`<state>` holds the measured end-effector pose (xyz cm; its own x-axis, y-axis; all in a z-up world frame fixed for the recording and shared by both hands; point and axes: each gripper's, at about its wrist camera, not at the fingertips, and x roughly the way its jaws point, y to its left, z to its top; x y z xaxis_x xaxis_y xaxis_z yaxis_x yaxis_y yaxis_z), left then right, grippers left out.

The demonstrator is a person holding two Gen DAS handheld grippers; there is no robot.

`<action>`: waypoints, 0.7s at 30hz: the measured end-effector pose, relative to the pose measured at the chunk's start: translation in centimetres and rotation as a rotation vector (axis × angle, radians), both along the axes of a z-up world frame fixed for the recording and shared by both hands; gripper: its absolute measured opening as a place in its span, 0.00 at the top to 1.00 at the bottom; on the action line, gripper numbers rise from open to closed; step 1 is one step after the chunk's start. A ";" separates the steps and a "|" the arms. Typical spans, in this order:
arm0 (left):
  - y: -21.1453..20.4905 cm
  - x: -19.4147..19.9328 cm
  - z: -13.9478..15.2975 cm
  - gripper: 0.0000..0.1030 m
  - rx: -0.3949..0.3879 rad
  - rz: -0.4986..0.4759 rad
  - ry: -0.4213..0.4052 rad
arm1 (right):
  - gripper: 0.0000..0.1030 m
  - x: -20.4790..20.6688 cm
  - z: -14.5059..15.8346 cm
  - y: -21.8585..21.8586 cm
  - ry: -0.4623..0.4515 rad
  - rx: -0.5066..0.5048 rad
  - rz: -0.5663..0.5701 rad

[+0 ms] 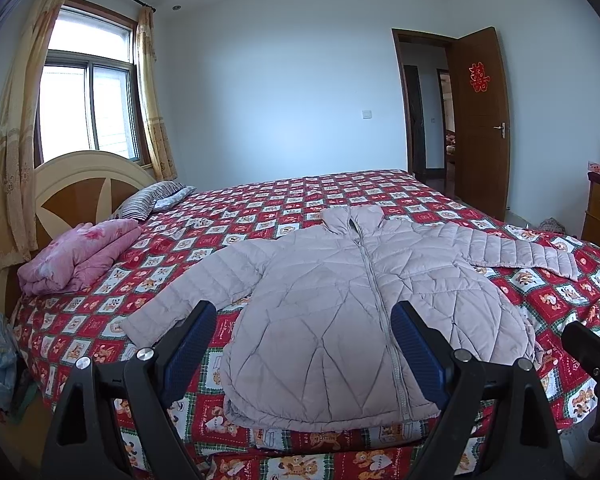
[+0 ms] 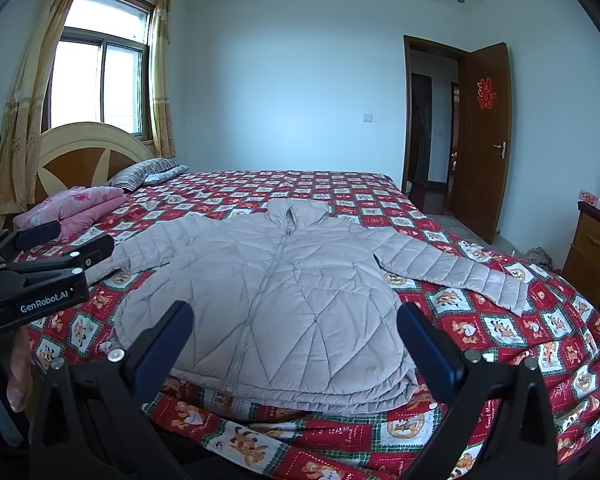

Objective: Fold large clothes

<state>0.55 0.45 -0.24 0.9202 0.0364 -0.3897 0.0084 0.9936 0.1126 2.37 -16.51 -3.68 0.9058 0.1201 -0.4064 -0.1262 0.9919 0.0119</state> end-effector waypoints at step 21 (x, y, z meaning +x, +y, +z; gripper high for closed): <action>0.3 0.1 0.0 0.13 -0.005 0.010 -0.001 | 0.00 0.0 0.0 -0.3 0.001 0.005 0.001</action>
<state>0.68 0.70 -0.23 0.9200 0.0438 -0.3894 -0.0018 0.9942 0.1076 2.35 -16.77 -3.68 0.9054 0.1226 -0.4064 -0.1267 0.9918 0.0171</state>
